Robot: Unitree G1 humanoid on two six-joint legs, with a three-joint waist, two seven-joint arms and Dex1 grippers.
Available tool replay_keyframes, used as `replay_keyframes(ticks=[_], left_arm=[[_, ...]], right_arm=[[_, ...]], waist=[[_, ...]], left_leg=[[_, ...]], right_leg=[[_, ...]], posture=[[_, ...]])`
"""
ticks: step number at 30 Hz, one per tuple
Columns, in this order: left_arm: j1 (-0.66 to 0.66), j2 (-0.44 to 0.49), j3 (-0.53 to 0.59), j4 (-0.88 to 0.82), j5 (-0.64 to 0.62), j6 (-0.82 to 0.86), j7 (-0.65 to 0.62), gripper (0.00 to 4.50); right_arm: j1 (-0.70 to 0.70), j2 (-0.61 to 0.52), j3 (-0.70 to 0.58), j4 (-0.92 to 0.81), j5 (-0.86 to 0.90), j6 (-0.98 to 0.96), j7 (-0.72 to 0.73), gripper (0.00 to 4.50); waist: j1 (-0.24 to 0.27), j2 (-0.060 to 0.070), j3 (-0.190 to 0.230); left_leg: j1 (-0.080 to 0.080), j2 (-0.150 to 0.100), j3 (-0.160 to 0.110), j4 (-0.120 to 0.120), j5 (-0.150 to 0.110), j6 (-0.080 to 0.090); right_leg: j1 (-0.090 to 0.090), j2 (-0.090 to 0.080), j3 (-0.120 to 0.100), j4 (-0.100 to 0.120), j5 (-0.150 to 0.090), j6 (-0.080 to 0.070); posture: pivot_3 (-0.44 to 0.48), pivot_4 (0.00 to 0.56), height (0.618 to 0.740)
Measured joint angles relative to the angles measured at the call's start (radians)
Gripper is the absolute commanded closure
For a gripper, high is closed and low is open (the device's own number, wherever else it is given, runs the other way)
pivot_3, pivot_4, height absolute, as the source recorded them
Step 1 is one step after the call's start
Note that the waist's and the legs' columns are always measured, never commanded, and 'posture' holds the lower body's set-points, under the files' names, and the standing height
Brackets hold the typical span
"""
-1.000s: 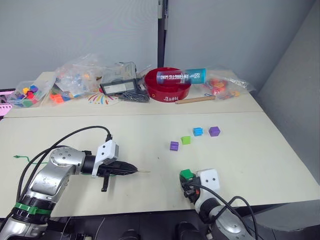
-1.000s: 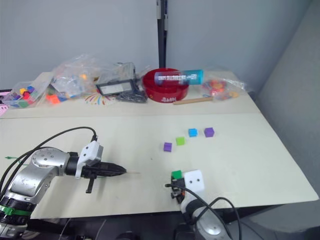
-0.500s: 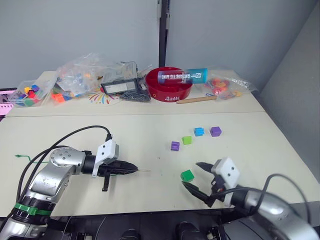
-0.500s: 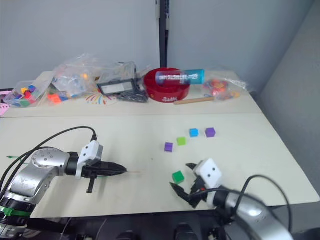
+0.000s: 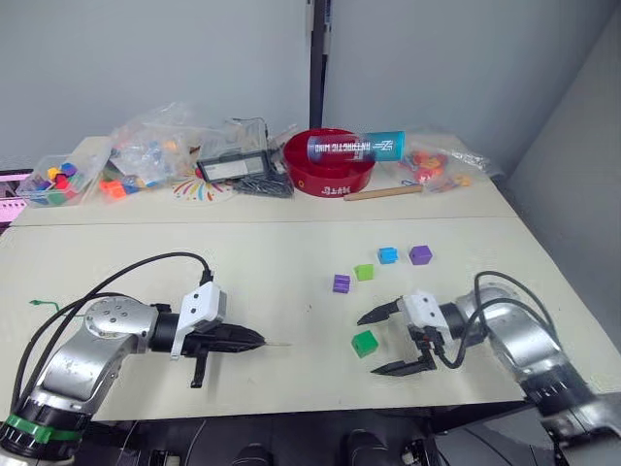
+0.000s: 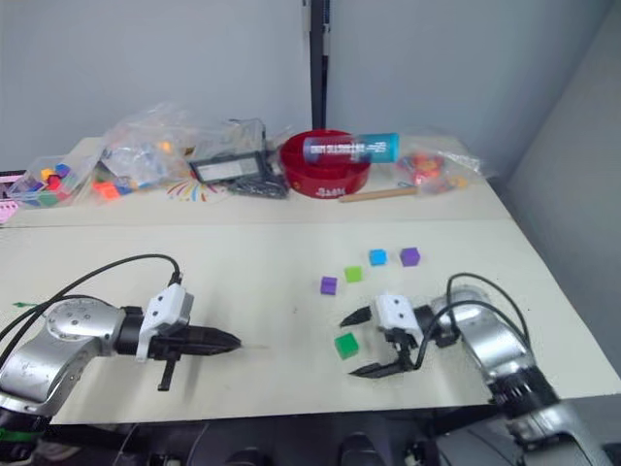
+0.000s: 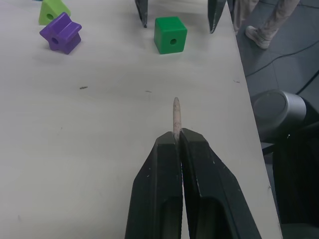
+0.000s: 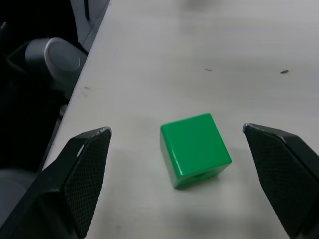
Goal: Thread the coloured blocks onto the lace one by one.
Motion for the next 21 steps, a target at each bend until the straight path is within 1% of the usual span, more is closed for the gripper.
replay_keyframes(ticks=[3,5,8,9,10,12,15,16,18,21], left_arm=[[0.024,0.009,0.018,-0.03,-0.015,0.015,0.016,4.5],[0.032,0.013,0.024,-0.045,-0.024,0.018,0.021,4.5],[0.05,0.019,0.03,-0.06,-0.032,0.022,0.03,4.5],[0.054,0.024,0.033,-0.062,-0.033,0.025,0.032,4.5],[0.057,0.03,0.037,-0.065,-0.033,0.031,0.036,4.5],[0.058,0.036,0.042,-0.068,-0.033,0.037,0.039,4.5],[0.058,0.036,0.042,-0.079,-0.034,0.04,0.05,4.5],[0.057,0.035,0.042,-0.08,-0.034,0.041,0.053,4.5],[0.053,0.029,0.038,-0.082,-0.034,0.043,0.066,4.5],[0.044,0.002,0.013,-0.096,-0.03,0.045,0.097,4.5]], right_arm=[[-0.069,0.05,0.015,0.126,-0.029,-0.08,0.035,0.02],[-0.092,0.067,0.02,0.172,-0.035,-0.107,0.046,0.02],[-0.102,0.082,0.021,0.227,-0.037,-0.131,0.055,0.76],[-0.105,0.084,0.021,0.241,-0.036,-0.134,0.058,1.11],[-0.111,0.085,0.021,0.25,-0.036,-0.135,0.063,1.61],[-0.119,0.084,0.021,0.254,-0.031,-0.135,0.064,2.15],[-0.12,0.086,0.021,0.253,-0.026,-0.129,0.066,3.23],[-0.118,0.087,0.02,0.251,-0.026,-0.127,0.065,3.34],[-0.097,0.089,0.01,0.225,-0.024,-0.108,0.06,3.34],[-0.025,0.1,-0.011,0.125,-0.008,-0.027,0.005,3.34]], waist=[[0.0,0.0,0.0],[0.002,0.0,0.0],[0.002,0.0,0.0],[0.001,0.001,0.0],[0.001,0.001,0.0],[0.001,0.001,0.0],[0.0,0.001,0.0],[0.0,0.001,0.0],[0.0,0.001,0.0],[0.002,0.001,0.0]], left_leg=[[0.0,0.0,0.0,0.0,0.0,0.0],[0.001,0.0,0.0,0.0,0.0,0.0],[0.001,0.0,-0.001,0.0,0.0,0.0],[0.001,0.0,-0.001,0.0,0.0,0.0],[0.001,0.0,0.0,0.0,0.0,0.0],[0.001,0.0,0.0,0.0,0.0,0.0],[0.002,0.0,0.0,0.0,0.0,0.0],[0.002,0.0,0.0,0.0,0.0,0.0],[0.002,0.0,-0.001,0.0,0.0,0.0],[0.002,0.0,-0.001,0.0,0.0,0.0]], right_leg=[[0.0,0.0,0.0,0.0,0.0,0.0],[0.0,0.0,0.0,0.001,0.0,0.0],[0.0,0.0,0.0,0.002,0.0,-0.001],[0.0,0.0,0.0,0.002,0.0,-0.001],[0.0,0.0,0.0,0.002,0.0,-0.001],[0.0,0.0,0.0,0.002,0.0,-0.001],[0.0,0.0,0.0,0.002,0.0,-0.001],[0.0,0.0,0.0,0.002,0.0,-0.001],[0.0,0.0,0.0,0.002,0.0,-0.001],[0.0,0.0,0.0,0.003,0.0,-0.001]], posture=[[0.0,0.15,0.74],[0.0,0.15,0.74],[0.0,0.15,0.74],[0.0,0.15,0.74],[0.0,0.15,0.74],[0.0,0.15,0.74],[0.0,0.15,0.74],[0.0,0.15,0.74],[0.0,0.15,0.74],[0.0,0.15,0.74]])
